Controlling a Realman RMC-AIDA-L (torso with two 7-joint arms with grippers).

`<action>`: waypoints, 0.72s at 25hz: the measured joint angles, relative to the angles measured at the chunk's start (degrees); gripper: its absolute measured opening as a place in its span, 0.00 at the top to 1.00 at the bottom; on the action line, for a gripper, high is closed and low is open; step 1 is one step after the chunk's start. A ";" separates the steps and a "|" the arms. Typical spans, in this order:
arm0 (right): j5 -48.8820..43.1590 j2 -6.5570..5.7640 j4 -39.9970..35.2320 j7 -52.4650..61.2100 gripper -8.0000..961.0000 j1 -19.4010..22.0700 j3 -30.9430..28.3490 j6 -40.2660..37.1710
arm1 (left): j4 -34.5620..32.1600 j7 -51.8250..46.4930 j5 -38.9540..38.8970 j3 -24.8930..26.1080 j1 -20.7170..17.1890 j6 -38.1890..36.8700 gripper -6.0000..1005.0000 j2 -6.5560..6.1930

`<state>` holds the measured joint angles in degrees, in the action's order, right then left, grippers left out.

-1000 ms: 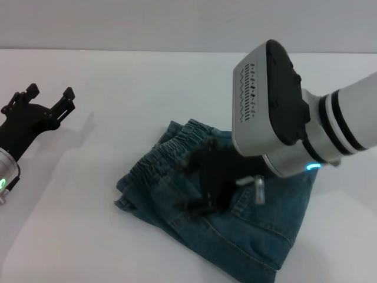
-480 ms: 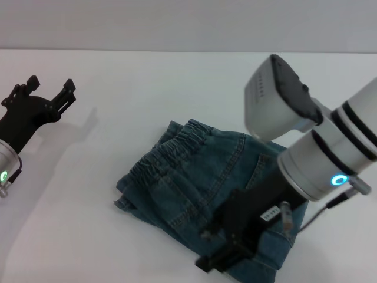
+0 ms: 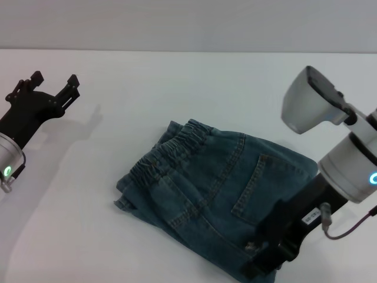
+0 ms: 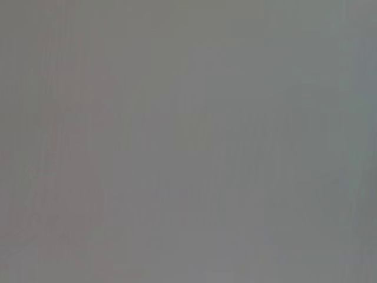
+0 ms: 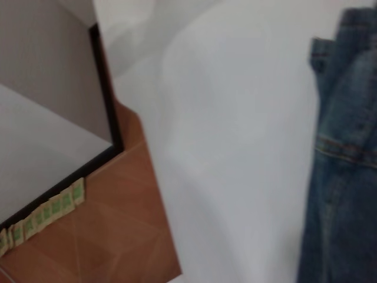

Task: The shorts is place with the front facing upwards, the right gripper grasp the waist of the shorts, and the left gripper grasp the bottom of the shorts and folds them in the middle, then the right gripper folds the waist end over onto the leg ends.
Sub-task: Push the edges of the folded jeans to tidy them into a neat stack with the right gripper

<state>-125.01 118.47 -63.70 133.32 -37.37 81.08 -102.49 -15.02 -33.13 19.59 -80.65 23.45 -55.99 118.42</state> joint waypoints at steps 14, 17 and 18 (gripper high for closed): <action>-7.81 0.00 3.00 -0.32 0.43 0.28 -5.03 2.73 | 0.06 0.00 0.01 -0.03 0.15 0.00 0.16 0.05; -8.09 -0.02 3.45 -0.35 0.43 0.29 -5.20 3.87 | 0.09 0.00 0.01 -0.05 -0.02 0.00 0.16 0.05; -8.19 -0.04 3.47 -0.35 0.43 0.31 -5.28 4.29 | 0.11 0.00 0.00 -0.08 -0.09 0.00 0.16 0.05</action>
<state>-133.20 118.43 -60.23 132.97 -37.06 75.80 -98.20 -14.91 -33.14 19.60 -80.73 23.36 -55.99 118.47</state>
